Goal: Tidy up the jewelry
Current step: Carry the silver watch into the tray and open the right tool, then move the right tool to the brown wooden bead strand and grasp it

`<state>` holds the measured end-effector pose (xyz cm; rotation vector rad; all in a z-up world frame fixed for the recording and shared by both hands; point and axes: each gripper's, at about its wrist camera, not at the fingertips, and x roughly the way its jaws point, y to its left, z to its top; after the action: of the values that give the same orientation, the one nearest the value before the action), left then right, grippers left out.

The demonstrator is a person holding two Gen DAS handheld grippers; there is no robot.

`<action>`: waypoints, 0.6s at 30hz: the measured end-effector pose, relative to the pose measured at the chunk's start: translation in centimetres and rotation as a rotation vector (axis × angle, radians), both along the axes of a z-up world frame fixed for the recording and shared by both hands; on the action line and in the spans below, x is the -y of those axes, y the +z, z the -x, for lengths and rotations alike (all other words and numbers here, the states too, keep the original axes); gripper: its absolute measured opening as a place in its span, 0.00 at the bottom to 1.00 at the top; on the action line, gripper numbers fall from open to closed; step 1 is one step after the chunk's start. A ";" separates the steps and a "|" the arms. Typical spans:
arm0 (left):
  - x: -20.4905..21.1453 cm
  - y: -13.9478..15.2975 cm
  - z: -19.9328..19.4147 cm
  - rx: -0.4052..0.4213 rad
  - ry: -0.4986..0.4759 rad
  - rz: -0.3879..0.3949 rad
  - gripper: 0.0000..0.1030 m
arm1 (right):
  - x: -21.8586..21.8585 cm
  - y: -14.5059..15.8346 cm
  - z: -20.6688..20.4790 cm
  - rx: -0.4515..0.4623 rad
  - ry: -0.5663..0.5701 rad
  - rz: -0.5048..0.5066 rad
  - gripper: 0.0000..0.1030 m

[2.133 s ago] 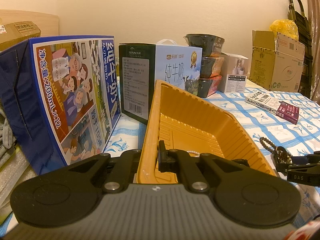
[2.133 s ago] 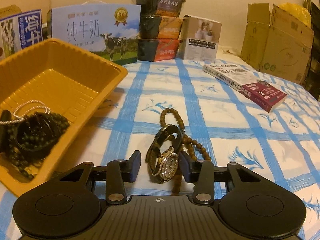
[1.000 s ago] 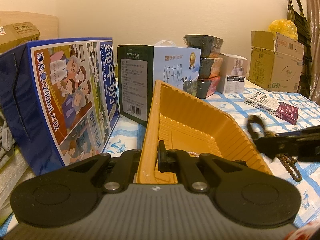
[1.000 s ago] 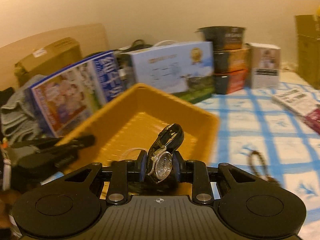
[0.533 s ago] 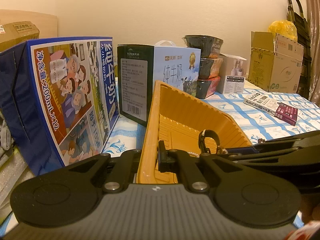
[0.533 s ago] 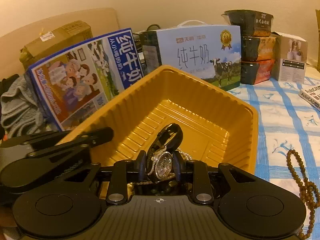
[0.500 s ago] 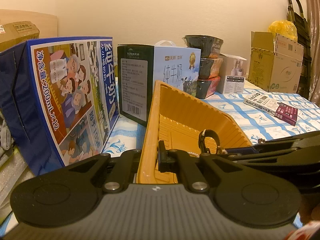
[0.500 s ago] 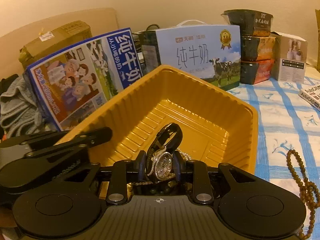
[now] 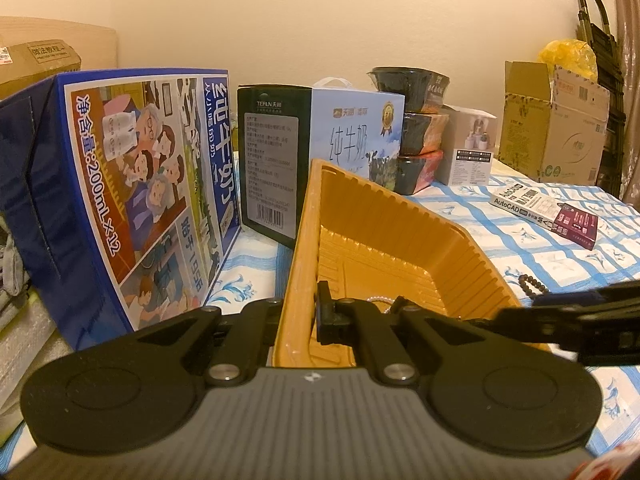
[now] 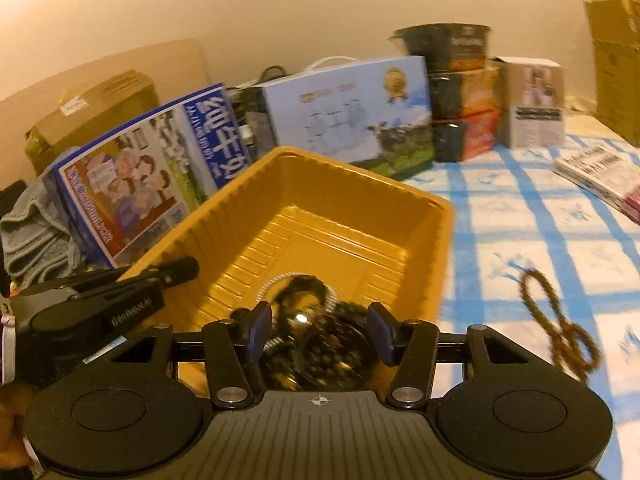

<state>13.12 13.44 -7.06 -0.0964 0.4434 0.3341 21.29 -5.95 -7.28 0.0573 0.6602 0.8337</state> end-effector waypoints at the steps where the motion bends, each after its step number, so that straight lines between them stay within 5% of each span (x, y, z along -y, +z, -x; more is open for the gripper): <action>1: 0.0 0.0 0.0 -0.001 0.000 -0.002 0.04 | 0.5 -0.1 0.0 -0.008 -0.012 0.006 0.52; 18: 0.1 0.0 -0.2 -0.001 0.000 -0.010 0.04 | 8.7 -2.4 0.4 -0.066 -0.202 0.109 0.56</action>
<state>13.35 13.33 -7.03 -0.0862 0.4431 0.3369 20.85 -14.61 -9.64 0.0525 0.7481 0.6023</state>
